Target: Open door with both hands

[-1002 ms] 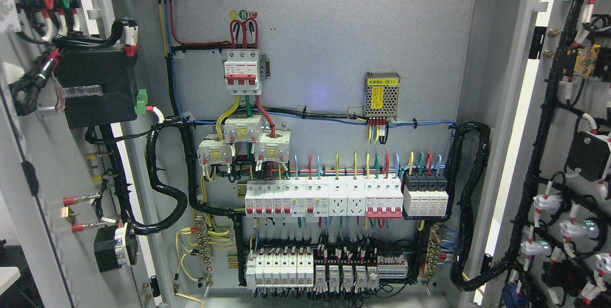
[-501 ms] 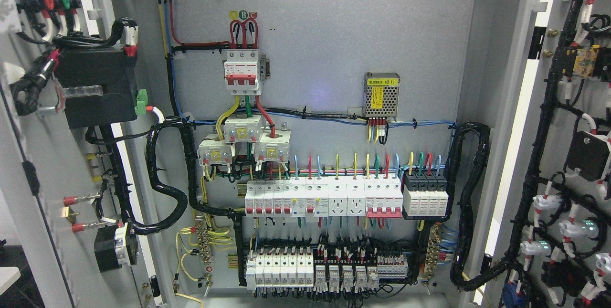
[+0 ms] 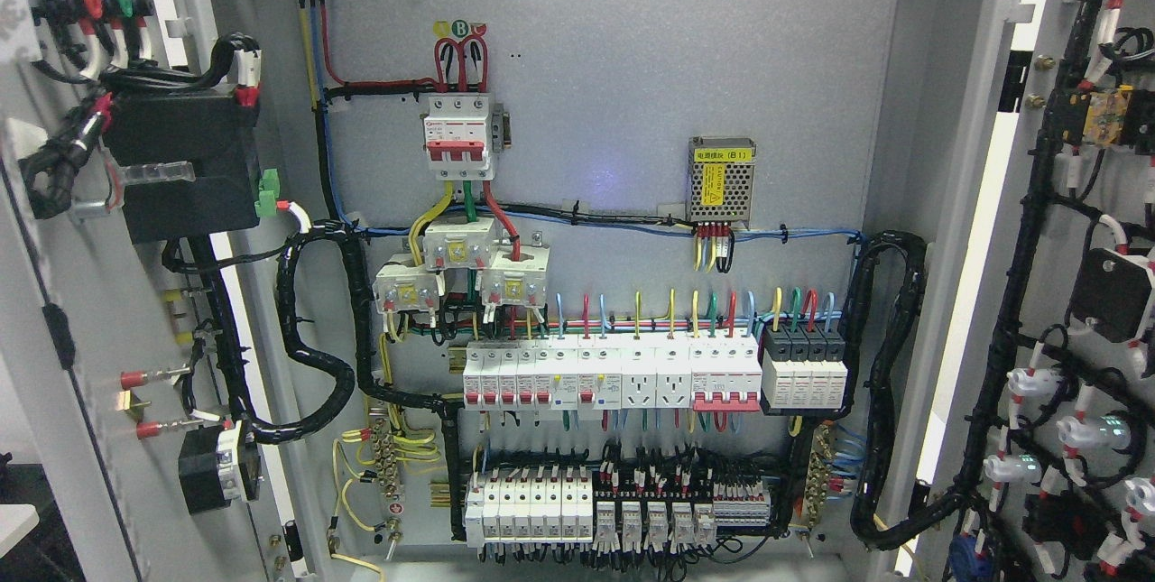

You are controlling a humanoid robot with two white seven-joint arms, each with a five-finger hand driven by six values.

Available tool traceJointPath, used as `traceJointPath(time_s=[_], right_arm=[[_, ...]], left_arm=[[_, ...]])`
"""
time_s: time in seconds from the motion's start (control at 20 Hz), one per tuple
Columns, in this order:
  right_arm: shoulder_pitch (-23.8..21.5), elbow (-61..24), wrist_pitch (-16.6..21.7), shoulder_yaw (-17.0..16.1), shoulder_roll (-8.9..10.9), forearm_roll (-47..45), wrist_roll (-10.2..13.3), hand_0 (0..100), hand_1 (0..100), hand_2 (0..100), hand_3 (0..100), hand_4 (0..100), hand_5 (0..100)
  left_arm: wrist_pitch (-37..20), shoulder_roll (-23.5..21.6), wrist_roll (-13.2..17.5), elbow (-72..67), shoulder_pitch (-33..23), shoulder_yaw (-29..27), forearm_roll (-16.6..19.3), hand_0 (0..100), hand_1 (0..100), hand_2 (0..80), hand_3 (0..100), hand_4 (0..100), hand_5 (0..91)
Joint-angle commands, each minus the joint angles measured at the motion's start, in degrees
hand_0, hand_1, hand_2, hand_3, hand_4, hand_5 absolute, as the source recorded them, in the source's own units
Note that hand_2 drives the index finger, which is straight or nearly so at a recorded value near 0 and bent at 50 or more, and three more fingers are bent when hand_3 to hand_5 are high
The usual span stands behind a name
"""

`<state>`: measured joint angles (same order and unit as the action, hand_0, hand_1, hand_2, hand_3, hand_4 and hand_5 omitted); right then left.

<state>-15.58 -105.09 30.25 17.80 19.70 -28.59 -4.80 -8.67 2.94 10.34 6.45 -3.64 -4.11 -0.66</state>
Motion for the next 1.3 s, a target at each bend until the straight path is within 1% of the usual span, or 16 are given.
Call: traceJointPath(time_s=[0.0,0.15,0.25,0.35,0.45,0.55,0.65,0.75,0.9,1.0,1.05,1.15,1.25], right_arm=[[-3.4,-4.9,0.6,-4.4,3.42,0.6,0.0,0,0,0,0,0,0],[-3.7,-6.0,1.9,-5.1,3.68,0.5,0.0,0,0,0,0,0,0],[-3.7,-6.1,3.1,-5.4,3.68,0.6,0.0,0,0,0,0,0,0],[-4.1,-6.1,3.2,-7.4,3.77,0.6,0.0,0,0,0,0,0,0],[-5.3,-7.5,3.4,-7.6,4.38,0.6,0.0,0,0,0,0,0,0],[-5.9,-9.0,3.7,-7.6,4.56,0.6,0.0,0,0,0,0,0,0],[-6.6,-10.9,4.7,-7.6,4.91,0.6,-0.2,0,0,0,0,0,0],[-7.4,-12.3,5.6,-8.1,5.09,0.6,-0.9,0,0,0,0,0,0],[-7.8,-12.8,9.3,-8.8,5.52,1.3,-1.1,0,0,0,0,0,0],[-7.8,-12.9,11.5,-9.5,6.31,1.8,-1.1,0,0,0,0,0,0],[-7.9,-12.9,12.2,-10.1,6.75,1.8,-1.1,0,0,0,0,0,0],[-7.9,-14.2,12.7,-12.1,7.46,1.7,-1.0,0,0,0,0,0,0],[-8.1,-14.3,13.0,-13.4,7.55,1.8,-1.0,0,0,0,0,0,0]], left_arm=[[0.8,0.2,-0.1,27.5,-5.7,8.3,-0.7,0,0,0.0,0,3,0.0],[1.0,-0.1,-0.4,43.1,-11.4,13.8,0.0,0,0,0.0,0,3,0.0],[0.9,-1.1,-0.6,51.5,-13.4,18.3,0.2,0,0,0.0,0,3,0.0],[1.1,-2.2,-0.7,60.1,-15.6,22.0,0.6,0,0,0.0,0,3,0.0],[1.5,-3.3,-0.7,68.0,-17.1,25.1,2.5,0,0,0.0,0,3,0.0],[1.6,-3.6,-0.7,74.5,-17.5,26.4,4.2,0,0,0.0,0,3,0.0],[1.4,-4.2,-0.7,80.5,-17.9,28.1,5.7,0,0,0.0,0,3,0.0],[1.0,-5.9,-0.6,85.6,-18.2,30.6,6.1,0,0,0.0,0,3,0.0],[0.7,-8.3,-0.7,91.8,-18.2,32.6,6.4,0,0,0.0,0,3,0.0],[-1.3,-9.5,-0.7,93.9,-17.6,32.8,6.4,0,0,0.0,0,3,0.0],[-4.1,-10.2,-0.7,94.1,-17.3,32.8,6.5,0,0,0.0,0,3,0.0],[-9.1,-11.5,-0.7,94.2,-16.4,32.9,6.8,0,0,0.0,0,3,0.0],[-11.4,-12.1,-0.7,94.9,-15.4,32.9,6.8,0,0,0.0,0,3,0.0]])
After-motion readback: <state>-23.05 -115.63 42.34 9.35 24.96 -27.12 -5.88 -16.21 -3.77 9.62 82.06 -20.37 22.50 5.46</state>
